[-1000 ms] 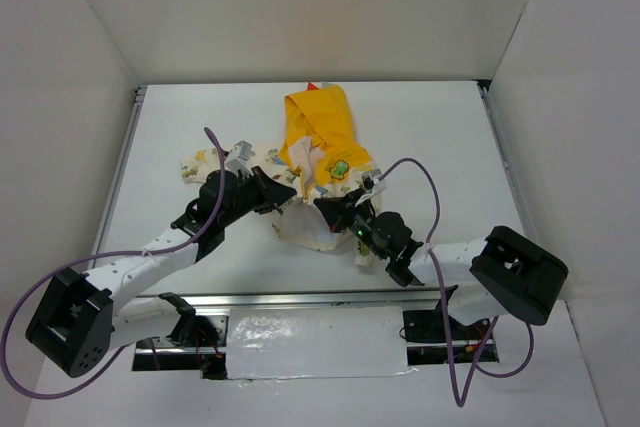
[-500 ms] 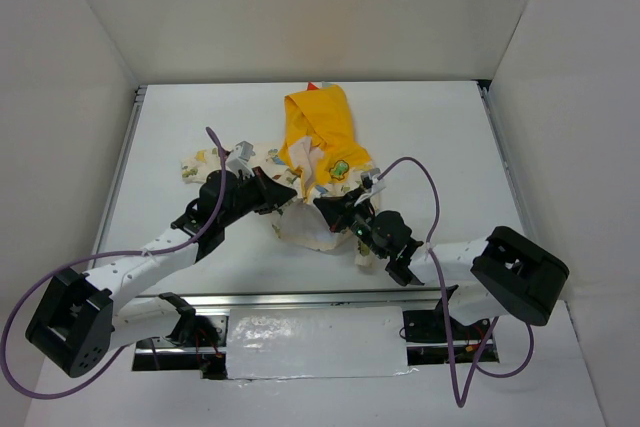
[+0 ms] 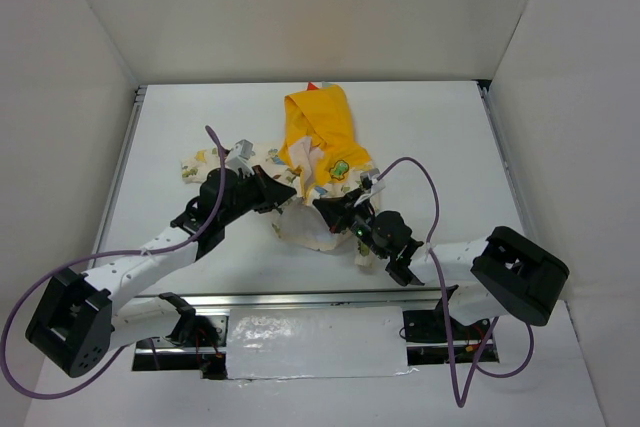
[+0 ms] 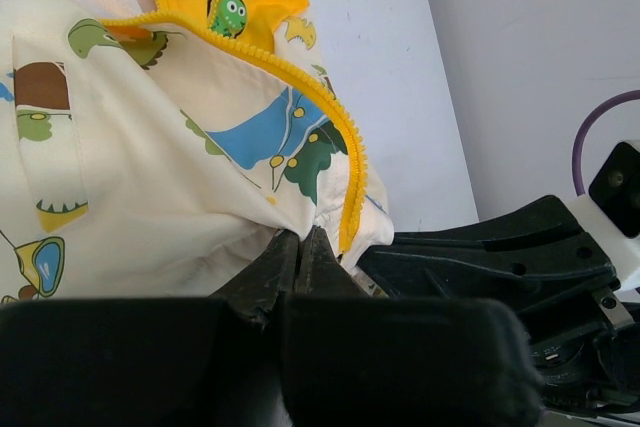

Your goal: Zip up the jacket

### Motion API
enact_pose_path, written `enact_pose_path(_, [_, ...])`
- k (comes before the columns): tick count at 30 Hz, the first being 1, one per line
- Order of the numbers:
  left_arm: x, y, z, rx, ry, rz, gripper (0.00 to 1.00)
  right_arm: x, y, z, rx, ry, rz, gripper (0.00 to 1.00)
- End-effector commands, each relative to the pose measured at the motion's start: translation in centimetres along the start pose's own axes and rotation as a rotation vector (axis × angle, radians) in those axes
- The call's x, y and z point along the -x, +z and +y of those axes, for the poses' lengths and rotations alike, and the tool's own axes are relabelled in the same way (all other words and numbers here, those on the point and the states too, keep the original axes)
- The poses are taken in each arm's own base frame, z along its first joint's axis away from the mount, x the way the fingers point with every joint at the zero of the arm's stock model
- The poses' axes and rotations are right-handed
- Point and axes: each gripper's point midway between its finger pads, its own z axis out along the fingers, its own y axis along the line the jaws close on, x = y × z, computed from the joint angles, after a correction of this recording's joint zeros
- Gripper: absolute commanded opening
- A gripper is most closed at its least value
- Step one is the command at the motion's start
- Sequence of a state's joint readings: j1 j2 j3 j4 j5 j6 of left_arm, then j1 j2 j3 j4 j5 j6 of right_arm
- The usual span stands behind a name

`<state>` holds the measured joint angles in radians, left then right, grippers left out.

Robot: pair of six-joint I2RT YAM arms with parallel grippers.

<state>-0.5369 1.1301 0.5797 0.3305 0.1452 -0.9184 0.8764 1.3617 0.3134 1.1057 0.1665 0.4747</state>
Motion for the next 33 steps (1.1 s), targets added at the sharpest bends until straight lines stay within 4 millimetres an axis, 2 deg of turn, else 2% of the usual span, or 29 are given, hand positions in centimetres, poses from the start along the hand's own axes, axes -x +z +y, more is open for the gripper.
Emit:
enact_pose_path(1, [2.3,0.3,-2.2,-0.055,0.015,-0.064,0.00,1.3,-0.1,0.5,0.024,0.001,-0.046,0.00])
enact_pose_path(6, [2.5,0.3,-2.4,-0.060,0.018,-0.067,0.00,1.2,-0.4,0.3,0.018,0.003,-0.048,0.00])
enact_pose_path(13, [1.9,0.4,-1.5,-0.038,0.015,-0.054,0.00,1.8,-0.8,0.5,0.026,0.007,-0.071,0.00])
enact_pose_path(33, [1.1,0.3,-0.9,-0.035,0.020,-0.035,0.00,2.5,0.0,1.0,0.035,-0.011,-0.073,0.00])
